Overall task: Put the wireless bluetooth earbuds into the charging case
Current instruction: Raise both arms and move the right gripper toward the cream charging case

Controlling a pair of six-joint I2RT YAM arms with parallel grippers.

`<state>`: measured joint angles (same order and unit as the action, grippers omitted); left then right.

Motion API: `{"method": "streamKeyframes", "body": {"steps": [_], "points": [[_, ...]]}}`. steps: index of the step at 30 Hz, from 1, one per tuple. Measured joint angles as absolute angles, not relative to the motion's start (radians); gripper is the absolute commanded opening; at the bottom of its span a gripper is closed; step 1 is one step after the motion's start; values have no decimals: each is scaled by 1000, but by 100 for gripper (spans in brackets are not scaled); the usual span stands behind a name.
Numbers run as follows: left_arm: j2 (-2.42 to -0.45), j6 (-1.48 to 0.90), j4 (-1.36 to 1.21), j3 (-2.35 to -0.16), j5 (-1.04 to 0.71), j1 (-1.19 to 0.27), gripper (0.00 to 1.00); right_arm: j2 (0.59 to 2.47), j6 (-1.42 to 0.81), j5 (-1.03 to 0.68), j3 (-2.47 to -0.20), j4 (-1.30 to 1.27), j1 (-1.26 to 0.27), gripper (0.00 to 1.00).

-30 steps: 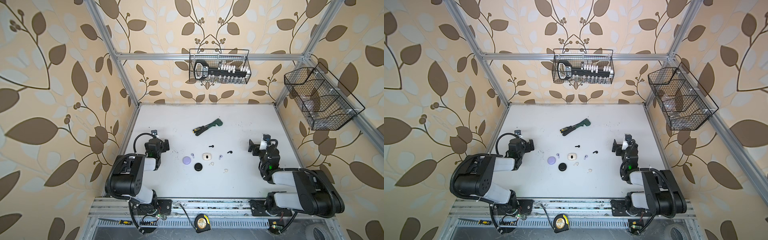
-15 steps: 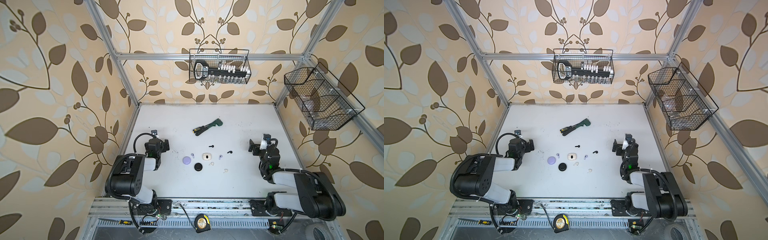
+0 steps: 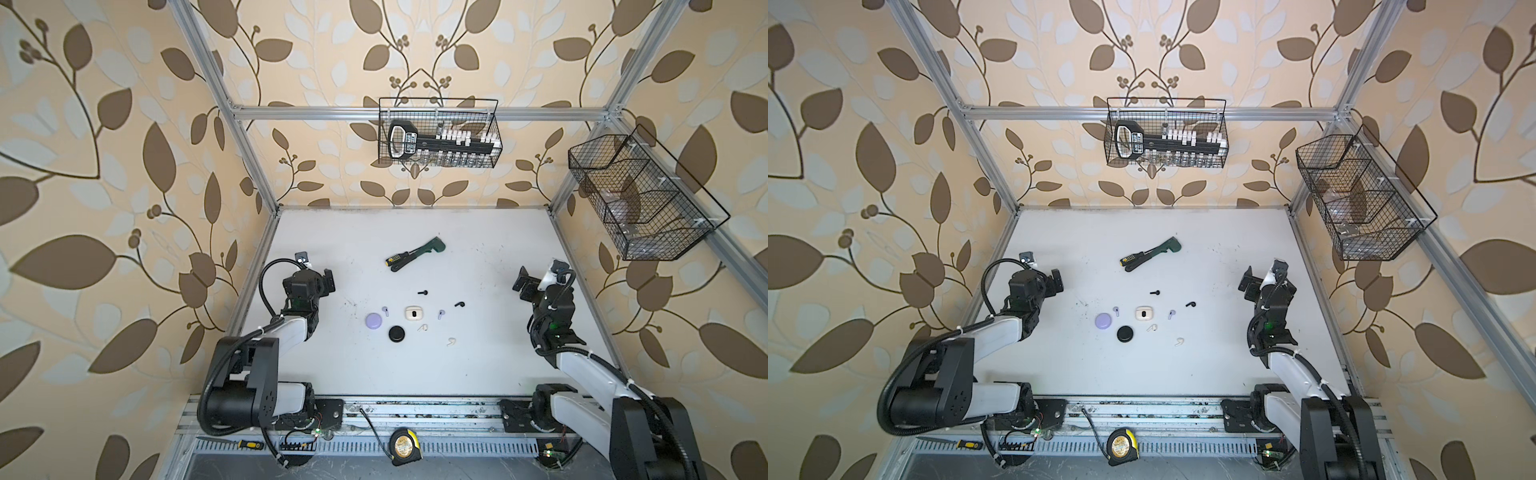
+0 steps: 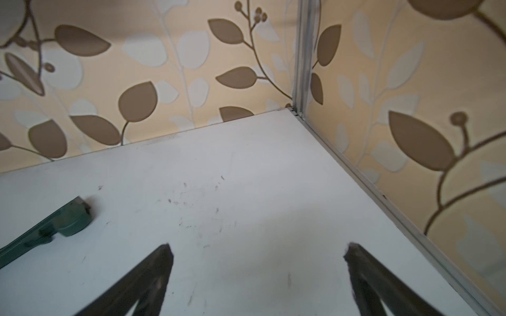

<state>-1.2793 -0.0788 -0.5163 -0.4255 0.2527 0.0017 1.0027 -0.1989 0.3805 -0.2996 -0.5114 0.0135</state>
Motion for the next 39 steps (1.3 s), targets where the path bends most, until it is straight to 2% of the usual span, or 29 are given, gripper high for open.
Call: {"method": "streamKeyframes", "body": {"steps": [4,8,18,22,27,31,34,39], "points": [[-1133,-126,-459,-427,279,2,99,967,-316,470,-399,-344,15,100],[-1005,-183,-365,-428,287,2,99,939,-390,471,-455,-194,16,100],[-765,-510,68,-551,212,2,99,785,-443,145,-409,-121,9,100],[-719,-582,206,-556,113,2,99,694,-506,51,-393,-104,-89,100],[-703,-581,387,-557,44,2,99,599,-528,34,-296,-149,-289,100],[-609,-576,499,-548,67,2,99,699,-516,56,-280,-175,-431,97],[-538,-576,488,-501,70,2,99,820,-496,76,-297,-182,-510,96],[-504,-579,483,-416,56,1,99,955,-463,82,-336,-205,-573,92]]}}
